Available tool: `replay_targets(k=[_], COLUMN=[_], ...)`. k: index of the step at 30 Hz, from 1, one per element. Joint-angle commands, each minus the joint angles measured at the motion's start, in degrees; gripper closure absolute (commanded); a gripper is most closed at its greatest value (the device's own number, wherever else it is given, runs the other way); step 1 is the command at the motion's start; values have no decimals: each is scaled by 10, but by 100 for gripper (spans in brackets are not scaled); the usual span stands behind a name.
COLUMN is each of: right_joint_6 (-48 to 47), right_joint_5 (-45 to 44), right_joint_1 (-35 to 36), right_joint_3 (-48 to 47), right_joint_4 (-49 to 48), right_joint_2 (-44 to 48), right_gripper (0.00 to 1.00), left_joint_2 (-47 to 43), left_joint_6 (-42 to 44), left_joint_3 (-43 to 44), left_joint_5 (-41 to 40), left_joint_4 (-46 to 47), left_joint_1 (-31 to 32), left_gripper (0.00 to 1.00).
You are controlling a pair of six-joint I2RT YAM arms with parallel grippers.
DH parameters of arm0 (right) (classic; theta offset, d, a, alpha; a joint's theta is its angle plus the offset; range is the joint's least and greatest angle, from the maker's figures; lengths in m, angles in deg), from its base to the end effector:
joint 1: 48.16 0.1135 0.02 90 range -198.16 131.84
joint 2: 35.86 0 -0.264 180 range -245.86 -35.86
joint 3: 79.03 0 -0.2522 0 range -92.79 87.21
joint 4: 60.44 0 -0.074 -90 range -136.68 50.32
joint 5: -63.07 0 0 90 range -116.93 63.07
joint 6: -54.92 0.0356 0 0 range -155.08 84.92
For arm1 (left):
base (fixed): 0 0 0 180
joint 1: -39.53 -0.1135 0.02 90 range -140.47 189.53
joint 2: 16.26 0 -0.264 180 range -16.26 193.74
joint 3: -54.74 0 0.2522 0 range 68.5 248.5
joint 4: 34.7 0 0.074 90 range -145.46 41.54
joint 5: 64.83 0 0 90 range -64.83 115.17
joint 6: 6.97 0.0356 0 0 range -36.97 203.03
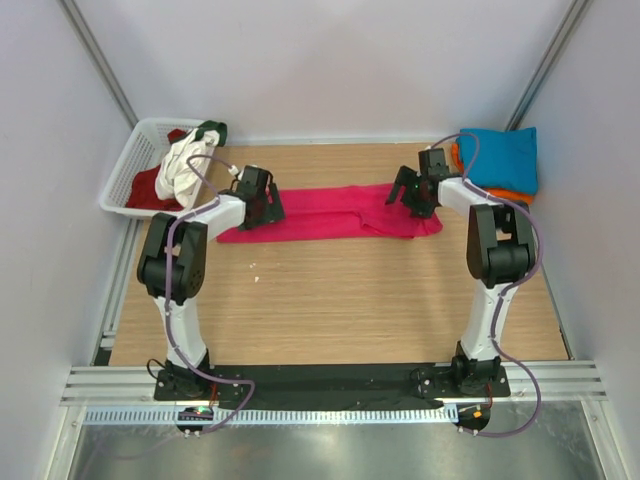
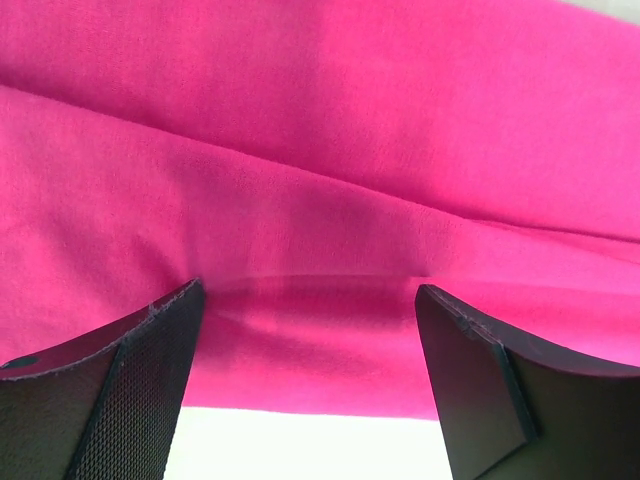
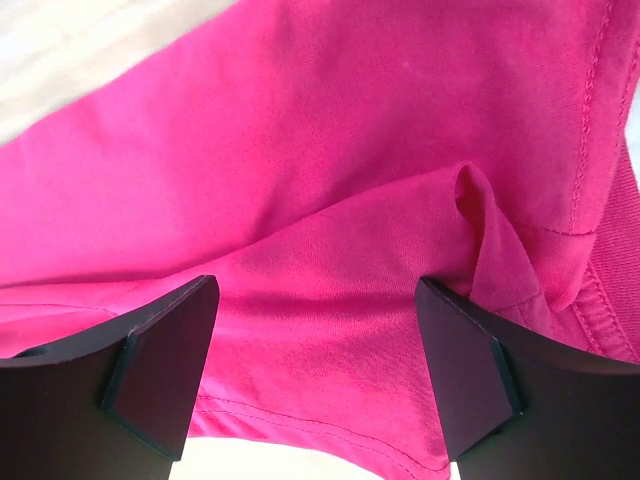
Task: Fold and stack the t-shirts
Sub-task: Fold the tshirt
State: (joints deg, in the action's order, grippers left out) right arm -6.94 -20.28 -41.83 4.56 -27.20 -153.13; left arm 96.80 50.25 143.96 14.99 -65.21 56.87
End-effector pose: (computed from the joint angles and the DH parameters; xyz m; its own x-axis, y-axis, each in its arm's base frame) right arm 0.4376 0.0527 0.1698 -0.7934 0.3833 -0.4728 0.2236 0.9060 0.3593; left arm 0.4005 -0.1185 0.1659 -0.7577 -0.3217 -0.5678 -0.2560 0.9468 -0.1948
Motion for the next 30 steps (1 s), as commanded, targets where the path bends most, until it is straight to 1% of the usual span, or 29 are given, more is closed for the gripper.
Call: replay_targets(k=[1, 4, 7, 11, 15, 18, 19, 21, 22, 23, 25, 26, 30], right_joint_6=[-20, -26, -31, -34, -9, 23, 32, 50, 53, 54, 54, 53, 52], right_joint_5=[-41, -38, -28, -26, -30, -40, -44, -56, -59, -61, -53, -49, -38], right_joint_1=[-4, -4, -4, -4, -11, -14, -17, -18, -21, -22, -25, -27, -29], right_joint_3=[54, 88, 86, 17, -14, 14, 42, 78, 112, 129, 171, 182, 232], right_joint_4=[61, 71, 97, 146, 213, 237, 239, 235, 233, 228, 213, 207, 146], right_joint_2=[35, 72, 100, 133, 162, 201, 212, 250, 259, 270, 291, 295, 302], right_gripper=[14, 14, 14, 14, 14, 15, 16, 17, 17, 18, 19, 19, 21], left_joint_2=[-49, -86, -117, -148, -165, -166, -164, -156, -153, -149, -131, -125, -86], left_joint_6=[-11, -5, 17, 37, 36, -12, -52, -97, -116, -154, -186, -212, -248], left_joint_3=[-38, -65, -67, -30, 29, 44, 53, 59, 60, 60, 69, 78, 109], left_joint_5=[4, 8, 16, 31, 40, 46, 37, 34, 35, 34, 32, 30, 12], left_joint_4=[-74, -96, -112, -145, -165, -165, -165, -157, -148, -127, -114, -100, -75], left_joint_1=[5, 18, 33, 50, 64, 84, 90, 108, 114, 129, 146, 166, 218], left_gripper=[12, 12, 12, 12, 11, 11, 11, 11, 11, 12, 13, 14, 16])
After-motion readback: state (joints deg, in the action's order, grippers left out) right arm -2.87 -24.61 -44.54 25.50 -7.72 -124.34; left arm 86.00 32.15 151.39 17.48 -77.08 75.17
